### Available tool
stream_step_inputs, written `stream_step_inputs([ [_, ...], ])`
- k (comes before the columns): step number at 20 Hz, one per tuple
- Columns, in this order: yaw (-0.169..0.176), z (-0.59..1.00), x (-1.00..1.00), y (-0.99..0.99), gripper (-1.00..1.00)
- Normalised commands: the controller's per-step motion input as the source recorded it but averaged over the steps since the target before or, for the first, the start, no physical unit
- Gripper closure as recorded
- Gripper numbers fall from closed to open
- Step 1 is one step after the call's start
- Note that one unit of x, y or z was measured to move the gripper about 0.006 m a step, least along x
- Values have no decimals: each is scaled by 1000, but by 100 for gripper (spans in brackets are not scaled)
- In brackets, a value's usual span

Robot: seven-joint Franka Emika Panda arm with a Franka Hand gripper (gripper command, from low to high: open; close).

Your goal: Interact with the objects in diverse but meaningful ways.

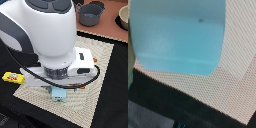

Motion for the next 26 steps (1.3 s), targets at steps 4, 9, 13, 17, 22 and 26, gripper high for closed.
stream_step_inputs([
  [4, 66, -272, -14, 0, -100],
  [9, 63, -233, -17, -1, -100],
  [13, 32, 207, 181, -84, 100],
  [17, 0, 496, 344, -94, 100],
  [22, 14, 346, 176, -143, 100],
  [26, 27, 61, 114, -74, 100],
])
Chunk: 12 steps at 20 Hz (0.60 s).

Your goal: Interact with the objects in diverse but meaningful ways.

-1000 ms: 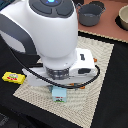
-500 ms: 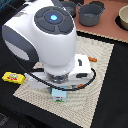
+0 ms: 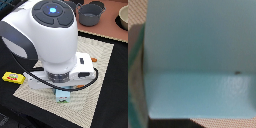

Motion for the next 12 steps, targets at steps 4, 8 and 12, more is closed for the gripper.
stream_step_inputs([
  [4, 45, -34, 198, -12, 100],
  [8, 94, 954, 49, 177, 100],
  [12, 60, 1000, -26, 327, 100],
])
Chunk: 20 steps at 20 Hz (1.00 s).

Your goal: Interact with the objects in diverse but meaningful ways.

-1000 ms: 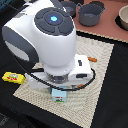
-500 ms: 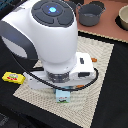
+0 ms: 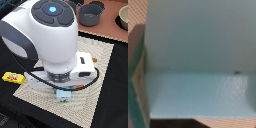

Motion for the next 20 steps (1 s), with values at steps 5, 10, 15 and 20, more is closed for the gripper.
stream_step_inputs([
  [5, 4, 695, 22, 270, 100],
  [10, 0, 33, -260, 370, 100],
  [15, 0, -78, -267, 665, 100],
  [20, 0, -139, -335, 810, 100],
])
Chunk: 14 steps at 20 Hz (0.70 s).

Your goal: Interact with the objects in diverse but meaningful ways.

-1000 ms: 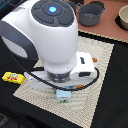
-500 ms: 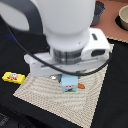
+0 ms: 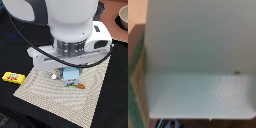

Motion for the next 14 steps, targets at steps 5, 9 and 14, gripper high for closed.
stream_step_inputs([
  [5, 0, -126, -335, 793, 100],
  [9, 0, -22, -356, 779, 100],
  [14, -50, 5, -291, 717, 100],
])
